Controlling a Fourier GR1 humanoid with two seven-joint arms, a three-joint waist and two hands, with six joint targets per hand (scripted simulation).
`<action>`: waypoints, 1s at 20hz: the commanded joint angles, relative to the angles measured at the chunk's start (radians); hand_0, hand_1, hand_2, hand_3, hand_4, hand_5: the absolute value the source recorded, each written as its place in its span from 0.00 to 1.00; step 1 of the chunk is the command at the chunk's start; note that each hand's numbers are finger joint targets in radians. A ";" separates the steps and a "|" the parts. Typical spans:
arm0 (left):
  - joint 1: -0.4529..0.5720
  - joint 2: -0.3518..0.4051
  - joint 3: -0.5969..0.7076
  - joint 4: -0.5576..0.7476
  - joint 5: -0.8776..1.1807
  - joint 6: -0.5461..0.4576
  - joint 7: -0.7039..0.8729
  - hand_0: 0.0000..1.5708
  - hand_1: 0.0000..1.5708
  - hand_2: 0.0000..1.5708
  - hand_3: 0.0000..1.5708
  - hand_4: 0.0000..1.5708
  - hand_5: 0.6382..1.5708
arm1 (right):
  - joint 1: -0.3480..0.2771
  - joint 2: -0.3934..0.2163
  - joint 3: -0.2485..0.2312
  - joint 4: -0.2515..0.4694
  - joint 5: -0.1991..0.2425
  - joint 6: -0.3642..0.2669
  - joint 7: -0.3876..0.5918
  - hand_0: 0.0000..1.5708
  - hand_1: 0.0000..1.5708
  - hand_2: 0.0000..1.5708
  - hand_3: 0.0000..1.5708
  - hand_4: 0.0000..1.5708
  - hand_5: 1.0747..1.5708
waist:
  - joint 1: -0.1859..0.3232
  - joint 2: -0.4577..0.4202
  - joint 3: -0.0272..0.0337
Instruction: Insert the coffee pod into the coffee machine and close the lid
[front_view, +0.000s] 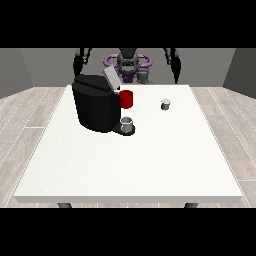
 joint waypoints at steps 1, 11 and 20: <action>0.044 -0.016 -0.019 -0.014 -0.012 -0.022 -0.018 0.00 0.00 0.00 0.00 0.20 1.00 | -0.007 0.030 -0.005 0.023 0.002 -0.010 0.055 0.00 0.00 0.00 0.00 0.08 1.00 | 0.018 -0.049 -0.0055; -0.031 0.131 0.053 0.033 -0.046 -0.116 -0.208 0.00 0.00 0.00 0.00 0.00 1.00 | -0.025 0.120 -0.056 0.023 -0.059 -0.078 -0.131 0.00 0.00 0.00 0.00 0.12 1.00 | -0.045 -0.004 -0.0055; -0.191 0.186 0.118 0.233 -0.025 -0.186 -0.084 0.00 0.00 0.00 0.00 0.00 1.00 | -0.063 0.126 -0.022 -0.012 -0.066 -0.077 -0.082 0.00 0.00 0.00 0.00 0.09 1.00 | -0.104 0.042 -0.0057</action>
